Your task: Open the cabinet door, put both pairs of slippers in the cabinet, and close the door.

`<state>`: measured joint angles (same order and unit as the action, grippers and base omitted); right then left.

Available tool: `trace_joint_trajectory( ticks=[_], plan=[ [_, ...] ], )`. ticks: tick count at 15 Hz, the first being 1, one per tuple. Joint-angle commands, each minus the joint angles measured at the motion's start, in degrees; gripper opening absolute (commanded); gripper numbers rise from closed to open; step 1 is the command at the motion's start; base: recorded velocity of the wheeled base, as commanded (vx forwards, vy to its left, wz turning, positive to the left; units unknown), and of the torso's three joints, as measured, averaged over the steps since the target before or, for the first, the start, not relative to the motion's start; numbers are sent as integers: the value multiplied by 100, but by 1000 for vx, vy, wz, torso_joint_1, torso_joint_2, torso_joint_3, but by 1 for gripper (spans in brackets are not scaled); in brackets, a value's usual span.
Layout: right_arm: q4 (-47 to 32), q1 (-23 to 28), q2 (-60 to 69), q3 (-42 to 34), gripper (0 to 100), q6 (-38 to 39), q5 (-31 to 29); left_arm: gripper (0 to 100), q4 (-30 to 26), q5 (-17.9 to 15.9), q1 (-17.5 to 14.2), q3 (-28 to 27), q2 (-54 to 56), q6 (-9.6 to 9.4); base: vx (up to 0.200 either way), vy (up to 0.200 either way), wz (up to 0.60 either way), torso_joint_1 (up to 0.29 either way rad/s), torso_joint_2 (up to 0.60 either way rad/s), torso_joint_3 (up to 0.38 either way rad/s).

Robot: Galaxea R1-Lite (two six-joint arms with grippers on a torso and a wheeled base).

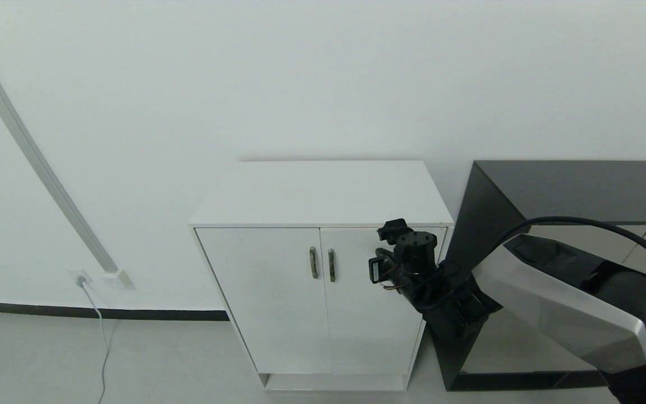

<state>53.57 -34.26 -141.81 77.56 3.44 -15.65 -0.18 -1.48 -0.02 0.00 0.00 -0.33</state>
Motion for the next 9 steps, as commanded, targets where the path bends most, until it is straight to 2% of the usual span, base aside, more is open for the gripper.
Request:
trace_joint_trajectory(
  ticks=[1, 9],
  plan=[
    [5, -2, -4, 40, 0, -1, 1, 0, 1, -2, 2, 0, 0, -2, 0, 0, 0, 0, 0, 0],
    [-13, -2, -48, 146, 0, -10, -8, 0, 1, -2, -6, 0, -9, -2, 0, 0, 0, 0, 0, 0]
  ],
)
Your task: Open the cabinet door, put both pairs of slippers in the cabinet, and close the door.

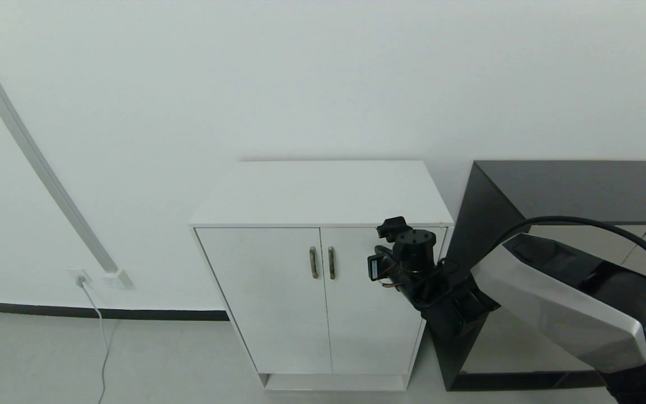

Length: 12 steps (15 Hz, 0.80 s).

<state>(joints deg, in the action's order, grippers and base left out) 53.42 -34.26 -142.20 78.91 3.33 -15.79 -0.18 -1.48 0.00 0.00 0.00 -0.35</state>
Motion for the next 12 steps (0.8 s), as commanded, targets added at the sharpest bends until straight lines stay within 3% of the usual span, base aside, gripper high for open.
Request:
trace_joint_trajectory(
  ticks=[1, 7, 12],
  plan=[
    [2, -2, -36, 46, 0, 1, -3, 0, 1, -2, -9, 0, 0, 0, 0, 0, 0, 0, 0, 0],
    [19, 24, -9, 28, 0, 1, -12, 0, 1, -2, -9, 0, 0, 0, 0, 0, 0, 0, 0, 0],
    [230, -37, 676, -825, 0, 10, -12, 0, 1, -2, 0, 0, -9, 9, 0, 0, 0, 0, 0, 0]
  ],
)
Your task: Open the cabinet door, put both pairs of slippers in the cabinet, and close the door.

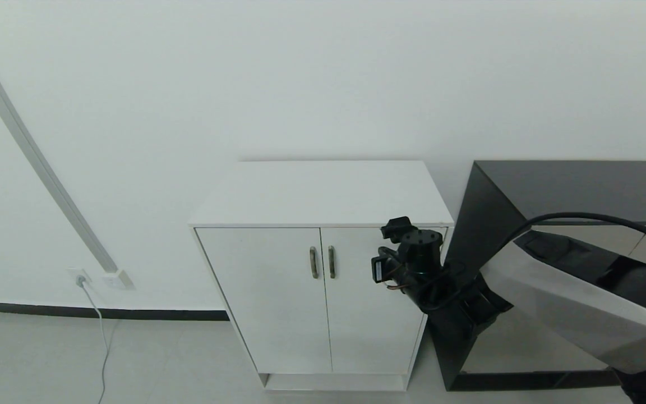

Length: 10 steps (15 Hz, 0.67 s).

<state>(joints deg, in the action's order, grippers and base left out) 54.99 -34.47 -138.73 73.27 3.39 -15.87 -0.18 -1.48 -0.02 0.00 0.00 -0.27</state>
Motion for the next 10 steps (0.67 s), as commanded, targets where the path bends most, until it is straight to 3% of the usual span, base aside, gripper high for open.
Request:
trace_joint_trajectory(
  ticks=[1, 6, 10],
  plan=[
    [187, -24, 505, -541, 0, 4, -12, 0, 1, -2, -6, 0, 0, 0, 0, 0, 0, 0, 0, 0],
    [1084, 319, 1603, -2352, 0, -5, -21, 0, 1, -2, -6, 0, 0, 9, 0, 0, 0, 0, 0, 0],
    [1444, 1250, 2500, -3591, 0, -5, -12, 0, 1, 7, 2, 0, -9, 9, 0, 0, 0, 0, 0, 0]
  ],
)
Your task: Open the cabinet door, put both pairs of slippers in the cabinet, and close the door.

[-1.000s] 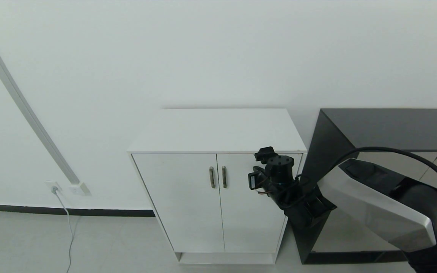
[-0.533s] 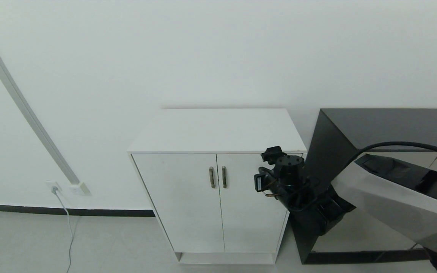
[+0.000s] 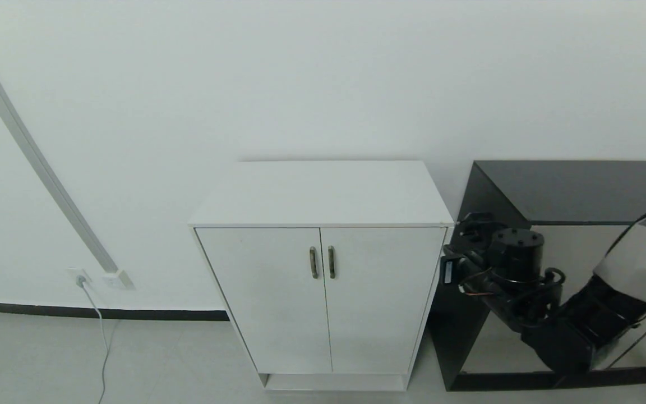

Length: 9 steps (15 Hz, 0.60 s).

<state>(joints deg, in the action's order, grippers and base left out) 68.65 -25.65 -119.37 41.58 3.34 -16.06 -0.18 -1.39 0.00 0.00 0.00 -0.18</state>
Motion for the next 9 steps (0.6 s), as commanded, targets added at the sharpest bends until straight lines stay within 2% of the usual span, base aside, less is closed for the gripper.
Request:
trace_joint_trajectory(
  ticks=[1, 5, 9],
  plan=[
    [96, 649, 757, -634, 0, 0, 23, 0, 1, -2, 0, 0, 0, 1, 0, 0, 0, 0, 0, 0],
    [61, 1783, 1953, -1724, 0, 0, 366, 0, 1, -2, 0, 0, 0, 1, 0, 0, 0, 0, 0, 0],
    [44, 2336, 3104, -2770, 0, -18, 691, 0, 1, -2, 0, 0, 0, 1, 0, 0, 0, 0, 0, 0]
  ],
)
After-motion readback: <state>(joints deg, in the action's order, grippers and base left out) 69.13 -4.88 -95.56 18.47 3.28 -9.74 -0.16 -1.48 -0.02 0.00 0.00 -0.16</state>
